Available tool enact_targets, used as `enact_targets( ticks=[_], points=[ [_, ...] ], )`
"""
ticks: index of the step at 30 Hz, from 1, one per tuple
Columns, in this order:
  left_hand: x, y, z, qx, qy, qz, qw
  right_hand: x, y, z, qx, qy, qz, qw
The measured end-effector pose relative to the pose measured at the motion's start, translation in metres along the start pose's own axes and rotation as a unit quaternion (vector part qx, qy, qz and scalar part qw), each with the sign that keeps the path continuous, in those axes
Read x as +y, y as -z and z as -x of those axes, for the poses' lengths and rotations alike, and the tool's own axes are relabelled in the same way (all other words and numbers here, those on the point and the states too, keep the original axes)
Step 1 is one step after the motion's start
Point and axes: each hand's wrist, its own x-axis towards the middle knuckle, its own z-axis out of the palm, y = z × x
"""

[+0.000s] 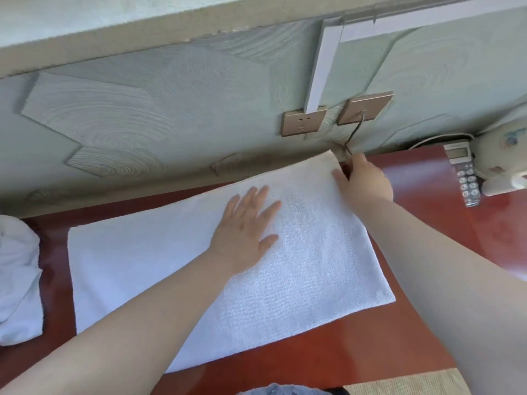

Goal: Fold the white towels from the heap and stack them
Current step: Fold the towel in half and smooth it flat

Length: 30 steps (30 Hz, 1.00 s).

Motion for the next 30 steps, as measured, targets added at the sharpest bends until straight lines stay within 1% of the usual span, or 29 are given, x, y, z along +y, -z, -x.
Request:
enact_targets(
  ticks=[1, 2, 4, 7, 10, 14, 16, 18, 20, 22, 23, 24, 25, 26, 27, 28, 30],
  points=[
    [0.018, -0.007, -0.002, -0.054, -0.036, -0.019, 0.998, 0.007, -0.002, 0.014, 0.001, -0.005, 0.0, 1.0],
    [0.032, -0.014, -0.003, -0.084, -0.043, -0.038, 0.995, 0.012, -0.004, 0.03, 0.005, -0.003, 0.002, 1.0],
    [0.047, -0.022, -0.006, -0.087, -0.016, -0.059, 0.994, 0.023, -0.01, 0.059, 0.006, 0.006, 0.011, 1.0],
    [0.053, -0.018, -0.017, -0.092, -0.001, -0.084, 0.992, 0.034, -0.016, 0.095, -0.023, -0.027, 0.031, 0.999],
    [0.055, -0.013, -0.031, -0.121, -0.028, -0.1, 0.987, 0.048, -0.014, 0.12, -0.073, -0.088, 0.027, 0.993],
    [0.071, -0.014, -0.044, -0.146, -0.091, -0.113, 0.979, 0.072, -0.01, 0.142, -0.052, -0.128, 0.004, 0.99],
    [0.083, -0.017, -0.044, -0.137, -0.106, -0.113, 0.978, 0.082, -0.008, 0.153, -0.038, -0.135, 0.007, 0.99],
    [0.091, -0.023, -0.038, -0.119, -0.083, -0.103, 0.984, 0.092, -0.008, 0.164, -0.031, -0.138, 0.013, 0.99],
    [0.095, -0.025, -0.025, -0.094, -0.02, -0.061, 0.993, 0.099, -0.009, 0.174, -0.04, -0.146, 0.02, 0.988],
    [0.094, -0.029, -0.002, -0.089, 0.026, -0.029, 0.995, 0.103, -0.011, 0.181, -0.041, -0.155, 0.014, 0.987],
    [0.091, -0.032, 0.013, -0.091, 0.037, -0.025, 0.995, 0.103, -0.013, 0.184, -0.024, -0.146, 0.009, 0.989],
    [0.085, -0.035, 0.028, -0.091, 0.042, -0.026, 0.995, 0.1, -0.017, 0.187, 0.017, -0.112, 0.008, 0.994],
    [0.078, -0.037, 0.044, -0.09, 0.046, -0.029, 0.995, 0.095, -0.022, 0.189, 0.064, -0.064, 0.019, 0.996],
    [0.069, -0.039, 0.06, -0.088, 0.052, -0.033, 0.994, 0.086, -0.027, 0.191, 0.094, -0.012, 0.032, 0.995],
    [0.06, -0.041, 0.074, -0.084, 0.062, -0.037, 0.994, 0.074, -0.032, 0.191, 0.101, 0.045, 0.042, 0.993],
    [0.051, -0.043, 0.089, -0.08, 0.073, -0.04, 0.993, 0.062, -0.036, 0.188, 0.068, 0.112, 0.059, 0.99],
    [0.031, -0.046, 0.118, -0.07, 0.099, -0.039, 0.992, 0.043, -0.044, 0.174, -0.027, 0.241, 0.115, 0.963]
  ],
)
